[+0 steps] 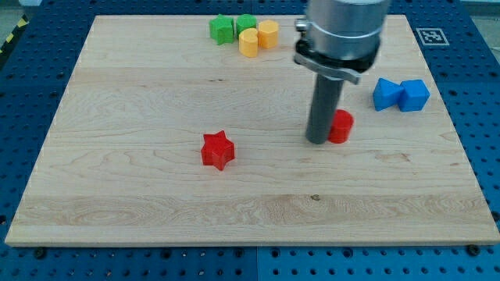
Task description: Put the red circle bottom of the blue triangle
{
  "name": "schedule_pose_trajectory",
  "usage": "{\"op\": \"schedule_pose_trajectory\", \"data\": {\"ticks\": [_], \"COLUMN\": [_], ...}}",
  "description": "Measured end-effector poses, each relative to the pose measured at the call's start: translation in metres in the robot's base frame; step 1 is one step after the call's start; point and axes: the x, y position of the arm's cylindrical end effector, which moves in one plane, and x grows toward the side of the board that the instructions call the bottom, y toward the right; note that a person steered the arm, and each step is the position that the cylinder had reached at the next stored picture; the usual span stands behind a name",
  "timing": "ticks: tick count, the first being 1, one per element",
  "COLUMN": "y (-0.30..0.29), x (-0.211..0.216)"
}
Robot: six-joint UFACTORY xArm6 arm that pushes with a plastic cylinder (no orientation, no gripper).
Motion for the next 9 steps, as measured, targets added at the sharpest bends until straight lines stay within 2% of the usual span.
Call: {"op": "schedule_pose_trajectory", "data": {"ticks": [3, 4, 5, 6, 9], "y": [0.102, 0.100, 0.062, 0.050, 0.083], "x": [0.000, 0.000, 0.001, -0.012, -0.013]}}
